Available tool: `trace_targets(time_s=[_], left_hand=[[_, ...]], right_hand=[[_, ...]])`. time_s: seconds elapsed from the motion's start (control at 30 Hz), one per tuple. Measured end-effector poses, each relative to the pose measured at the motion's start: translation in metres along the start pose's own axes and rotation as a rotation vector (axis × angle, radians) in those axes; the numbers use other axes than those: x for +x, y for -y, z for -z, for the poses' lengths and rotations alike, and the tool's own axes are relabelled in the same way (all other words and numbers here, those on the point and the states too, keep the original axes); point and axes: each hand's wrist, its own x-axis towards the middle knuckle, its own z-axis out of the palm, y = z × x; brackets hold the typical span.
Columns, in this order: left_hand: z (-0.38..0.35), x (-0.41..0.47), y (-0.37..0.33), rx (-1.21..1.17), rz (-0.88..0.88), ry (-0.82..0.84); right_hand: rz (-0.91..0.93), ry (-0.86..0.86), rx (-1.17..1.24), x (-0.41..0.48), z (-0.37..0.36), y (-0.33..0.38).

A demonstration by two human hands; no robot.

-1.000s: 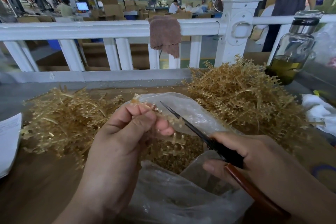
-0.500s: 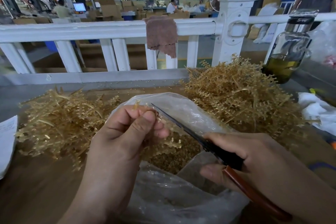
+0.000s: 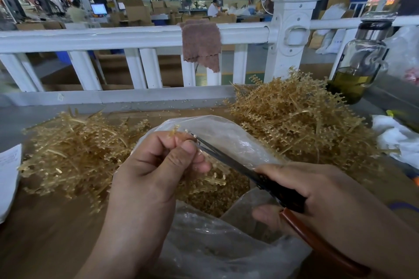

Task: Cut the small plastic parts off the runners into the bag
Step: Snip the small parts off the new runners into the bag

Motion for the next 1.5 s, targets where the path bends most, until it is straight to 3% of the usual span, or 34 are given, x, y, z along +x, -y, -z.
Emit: trace_targets(time_s=[0.8, 1.5], left_hand=[[0.002, -0.002, 0.005, 0.112, -0.015, 0.029], [-0.001, -0.002, 0.004, -0.110, 0.142, 0.063]], right_hand=[[0.067, -0.129, -0.031, 0.003, -0.002, -0.006], [0.080, -0.166, 0.010, 0.006, -0.010, -0.001]])
